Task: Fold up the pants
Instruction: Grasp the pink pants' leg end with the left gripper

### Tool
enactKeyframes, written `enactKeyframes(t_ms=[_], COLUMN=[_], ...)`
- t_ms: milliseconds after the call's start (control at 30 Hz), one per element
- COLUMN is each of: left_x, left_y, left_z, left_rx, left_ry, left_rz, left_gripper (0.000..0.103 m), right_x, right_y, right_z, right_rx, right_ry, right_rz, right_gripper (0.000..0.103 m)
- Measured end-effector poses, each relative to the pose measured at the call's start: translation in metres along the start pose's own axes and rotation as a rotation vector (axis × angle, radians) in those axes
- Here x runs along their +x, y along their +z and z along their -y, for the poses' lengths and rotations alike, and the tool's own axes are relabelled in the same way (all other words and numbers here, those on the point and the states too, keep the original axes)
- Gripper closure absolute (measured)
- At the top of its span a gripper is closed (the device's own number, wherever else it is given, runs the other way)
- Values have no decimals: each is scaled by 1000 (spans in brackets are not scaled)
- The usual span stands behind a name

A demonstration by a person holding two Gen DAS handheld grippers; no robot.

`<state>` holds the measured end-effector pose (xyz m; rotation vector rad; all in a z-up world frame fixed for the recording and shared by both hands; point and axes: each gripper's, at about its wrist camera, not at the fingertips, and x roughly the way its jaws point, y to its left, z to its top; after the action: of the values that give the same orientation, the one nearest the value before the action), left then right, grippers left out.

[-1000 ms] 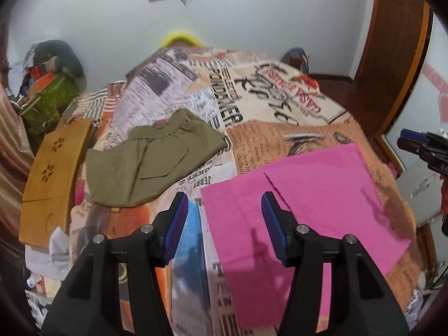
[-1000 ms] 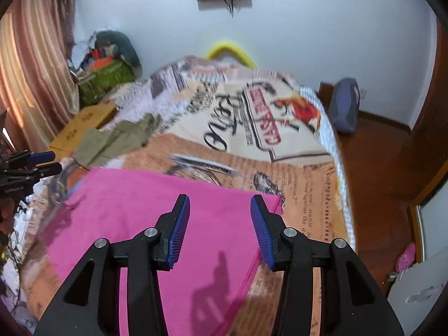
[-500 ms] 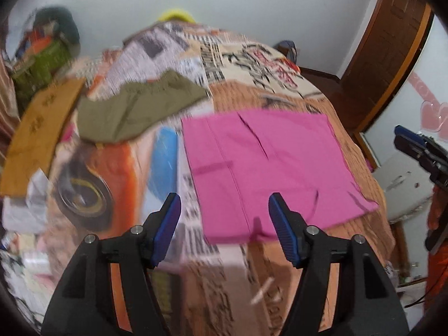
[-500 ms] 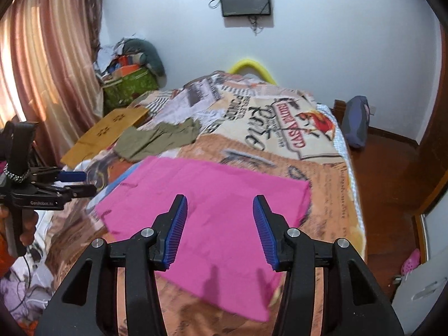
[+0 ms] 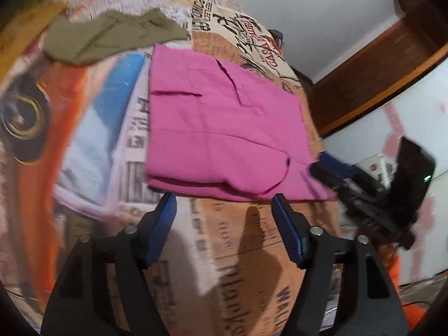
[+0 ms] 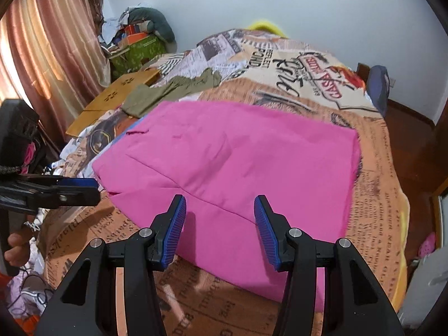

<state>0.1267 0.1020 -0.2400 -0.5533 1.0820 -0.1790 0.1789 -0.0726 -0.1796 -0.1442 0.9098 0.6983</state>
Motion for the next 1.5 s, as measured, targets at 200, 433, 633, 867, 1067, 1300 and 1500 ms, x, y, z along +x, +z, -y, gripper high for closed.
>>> enactKeyframes(t_ms=[200, 433, 633, 867, 1067, 1300, 1500], left_x=[11, 21, 21, 18, 28, 29, 25], left_y=[9, 30, 33, 24, 35, 41, 44], left_z=[2, -2, -4, -10, -26, -9, -1], left_rx=[-42, -98, -164, -221, -335, -225, -165], left_ry=[-39, -40, -24, -116, -183, 26, 87], left_rz=[10, 45, 36, -8, 15, 54, 77], left_gripper=[24, 22, 22, 22, 22, 63, 72], right_x=[14, 16, 16, 16, 17, 16, 15], right_y=[-7, -11, -13, -12, -12, -13, -13], right_z=[2, 6, 11, 11, 11, 12, 13], right_rx=[16, 36, 62, 62, 66, 75, 81], right_ry=[24, 56, 82, 85, 86, 94, 91], right_rz=[-27, -41, -38, -34, -33, -30, -31], right_gripper=[56, 56, 56, 56, 56, 56, 56])
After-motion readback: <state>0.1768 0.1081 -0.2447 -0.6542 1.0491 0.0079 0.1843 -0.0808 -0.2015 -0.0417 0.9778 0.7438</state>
